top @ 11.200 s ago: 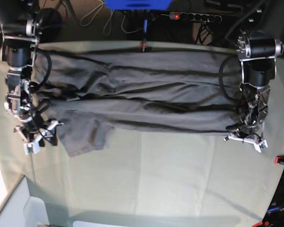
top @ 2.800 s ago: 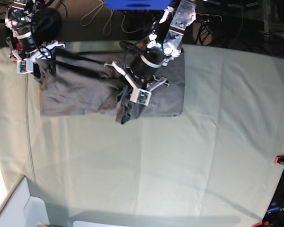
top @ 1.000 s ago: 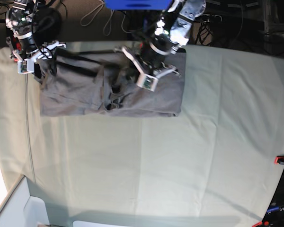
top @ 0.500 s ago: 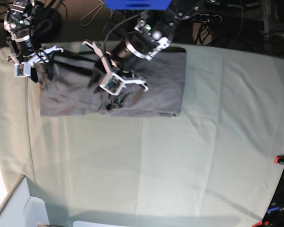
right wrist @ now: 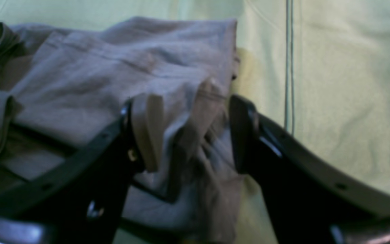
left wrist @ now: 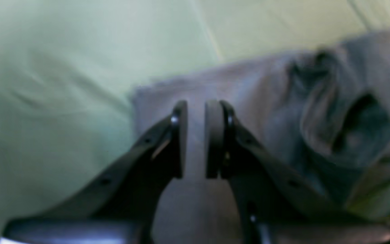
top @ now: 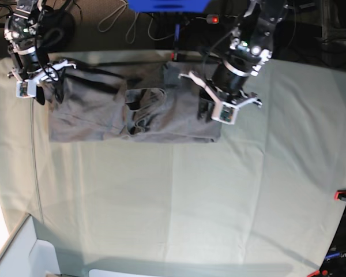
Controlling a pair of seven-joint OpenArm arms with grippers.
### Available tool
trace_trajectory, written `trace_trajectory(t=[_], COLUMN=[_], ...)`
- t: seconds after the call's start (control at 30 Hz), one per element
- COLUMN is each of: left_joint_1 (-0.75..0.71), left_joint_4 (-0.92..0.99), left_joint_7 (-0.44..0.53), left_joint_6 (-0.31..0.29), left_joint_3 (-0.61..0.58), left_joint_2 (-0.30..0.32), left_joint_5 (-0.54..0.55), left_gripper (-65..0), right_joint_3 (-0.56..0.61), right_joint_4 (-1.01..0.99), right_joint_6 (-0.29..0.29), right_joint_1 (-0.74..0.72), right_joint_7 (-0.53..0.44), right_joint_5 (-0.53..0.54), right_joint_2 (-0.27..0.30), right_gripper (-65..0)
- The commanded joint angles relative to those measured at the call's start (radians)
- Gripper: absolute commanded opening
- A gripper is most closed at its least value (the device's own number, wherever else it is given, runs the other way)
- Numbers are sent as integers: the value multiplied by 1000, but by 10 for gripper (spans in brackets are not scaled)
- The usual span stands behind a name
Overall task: Layout the t-shirt on the table in an organized manner, then fold the t-shirt properly
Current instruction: 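Release the folded end and lift the left gripper away from the shirt, then hold the strip's other end with the right gripper and adjust its grip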
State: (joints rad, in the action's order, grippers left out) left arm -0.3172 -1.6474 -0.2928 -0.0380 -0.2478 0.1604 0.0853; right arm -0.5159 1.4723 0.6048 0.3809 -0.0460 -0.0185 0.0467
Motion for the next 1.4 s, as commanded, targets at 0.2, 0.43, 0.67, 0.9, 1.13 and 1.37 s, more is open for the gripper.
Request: trace_trajectory(t=[0.2,0.43,0.67,0.9,1.13,1.37], left_joint_1=[82,184,246,238,169,125], left_joint_4=[138,161,235,161,37,23], left_joint_7=[19,19,20,27,22,22], left_joint_6=[-3,0,5,5,-1,-3], left_joint_3=[-244,-356,-351,-160,176,480], left_joint_2=[-2,-46,-111,-112,-107,-104], left_joint_5=[1,1,1,1,1,1], left_gripper=[-559,-559,-559,-559,-559,-558], right_joint_3=[-5,-7,-79,-137,-83,-40], right_joint_4=[17,17,15,-5,-23,-147], right_joint_6=[10,10,8,10,10,10], right_joint_1=[-15,-15,-44,-107,-135,-167], right_joint_7=[-24,-24,-22,90,186,185], right_joint_5=[19,19,24,22,21,19], right_joint_2=[8,5,-20,-24,-24,3], right_gripper=[-335,-334,-241,-198,-196,-196])
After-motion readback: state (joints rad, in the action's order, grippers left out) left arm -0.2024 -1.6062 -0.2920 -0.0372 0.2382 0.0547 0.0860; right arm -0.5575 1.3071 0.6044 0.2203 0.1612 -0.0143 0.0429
